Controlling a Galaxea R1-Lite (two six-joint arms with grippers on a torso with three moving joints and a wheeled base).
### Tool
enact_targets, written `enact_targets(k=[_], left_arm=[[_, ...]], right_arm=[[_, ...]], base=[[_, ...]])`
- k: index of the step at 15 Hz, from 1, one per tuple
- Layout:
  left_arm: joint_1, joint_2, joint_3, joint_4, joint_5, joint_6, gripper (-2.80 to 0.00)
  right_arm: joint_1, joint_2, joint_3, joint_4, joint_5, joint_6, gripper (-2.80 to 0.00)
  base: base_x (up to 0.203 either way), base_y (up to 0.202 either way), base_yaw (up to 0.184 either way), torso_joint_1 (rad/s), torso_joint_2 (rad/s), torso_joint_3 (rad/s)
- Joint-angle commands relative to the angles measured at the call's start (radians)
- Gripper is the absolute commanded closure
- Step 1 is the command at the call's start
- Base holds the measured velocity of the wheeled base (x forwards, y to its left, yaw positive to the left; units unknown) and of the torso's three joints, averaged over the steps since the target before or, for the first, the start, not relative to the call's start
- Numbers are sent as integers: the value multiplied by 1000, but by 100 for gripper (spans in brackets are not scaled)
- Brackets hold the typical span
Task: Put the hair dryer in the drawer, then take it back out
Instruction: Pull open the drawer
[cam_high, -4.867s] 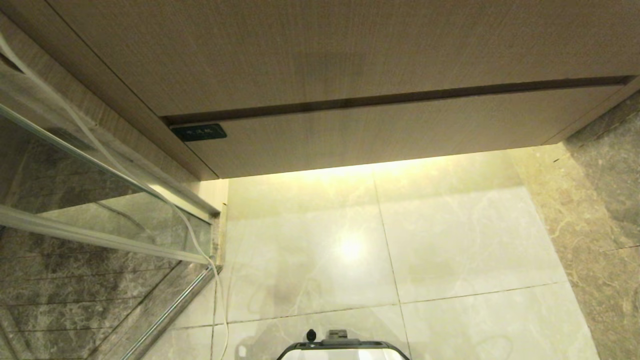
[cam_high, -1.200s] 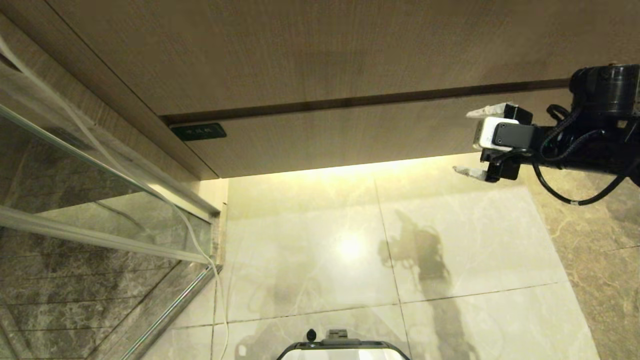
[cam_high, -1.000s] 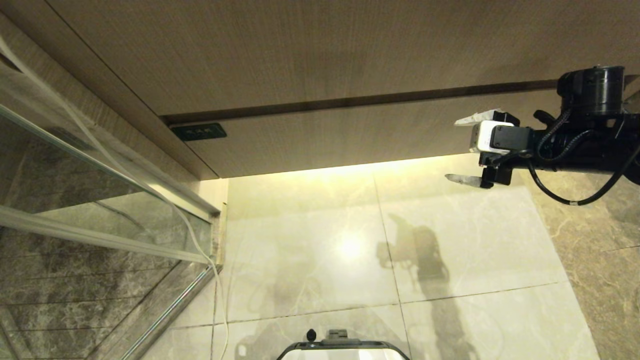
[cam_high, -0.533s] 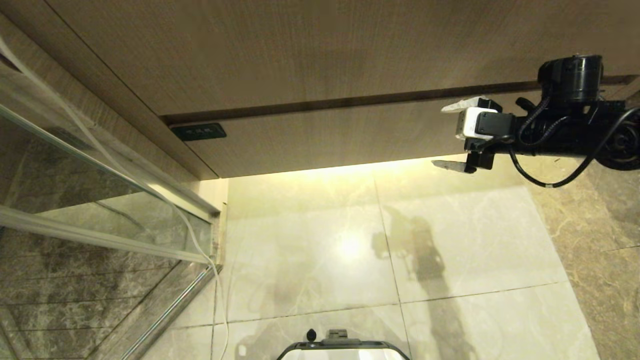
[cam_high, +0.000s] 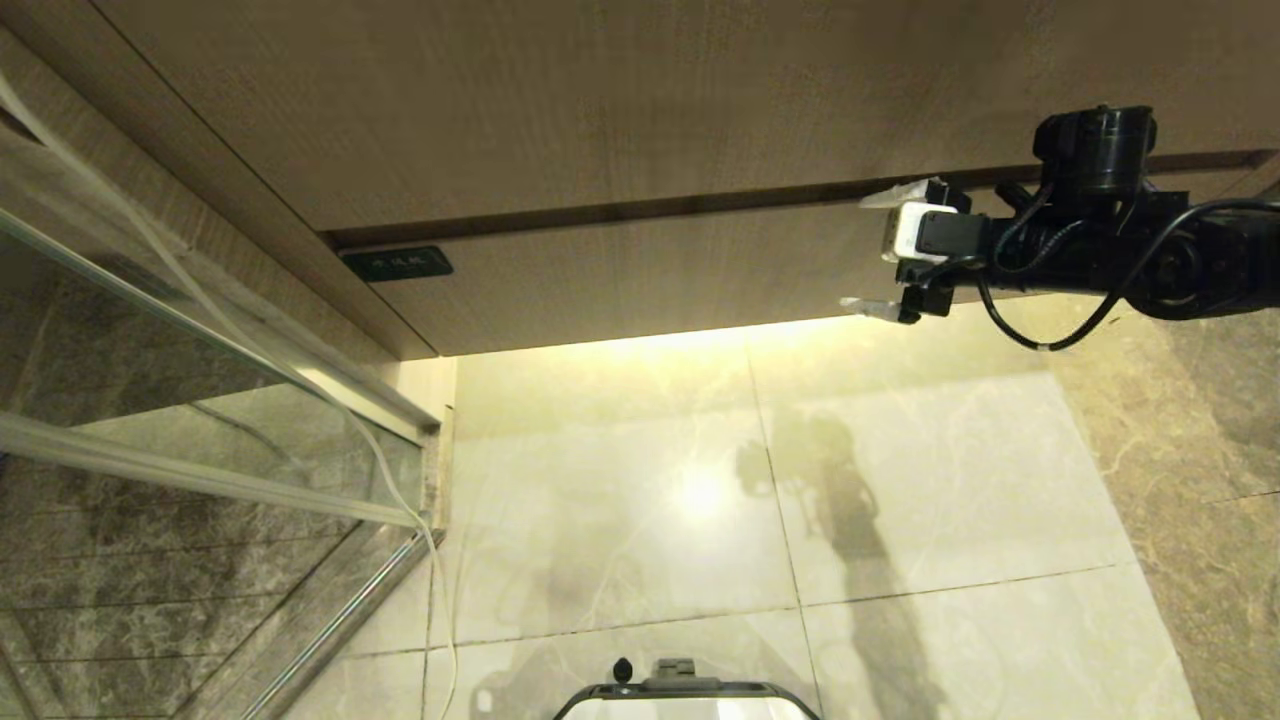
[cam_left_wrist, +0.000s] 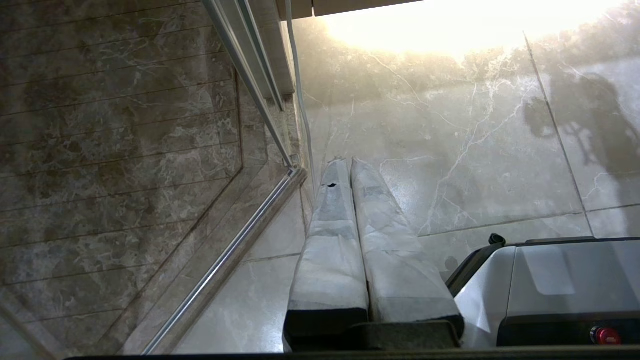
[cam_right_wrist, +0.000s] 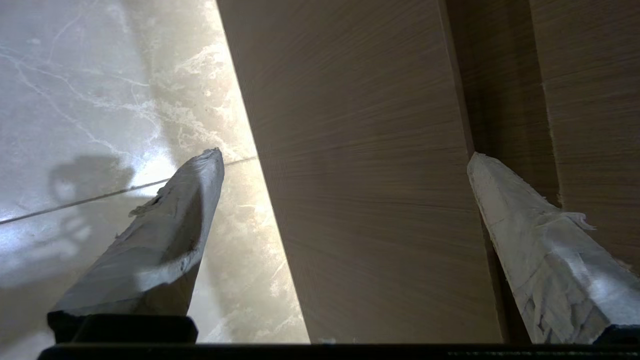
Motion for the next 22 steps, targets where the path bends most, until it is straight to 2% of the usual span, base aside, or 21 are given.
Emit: enact_targets(k=[1, 13, 16, 22], left_arm=[[0, 0, 2, 0, 0, 0, 0], [0, 0, 0, 0, 0, 0, 0], [0, 0, 2, 0, 0, 0, 0], [0, 0, 2, 0, 0, 0, 0]], right_arm=[[0, 21, -11, -32, 3, -8, -280], [6, 50, -16, -63, 1, -12, -280], [6, 60, -28, -119, 6, -9, -280], [5, 11, 24, -87, 3, -9, -280]], base=[[0, 0, 0, 0, 0, 0], [0, 0, 0, 0, 0, 0], [0, 0, 0, 0, 0, 0], [0, 0, 0, 0, 0, 0]])
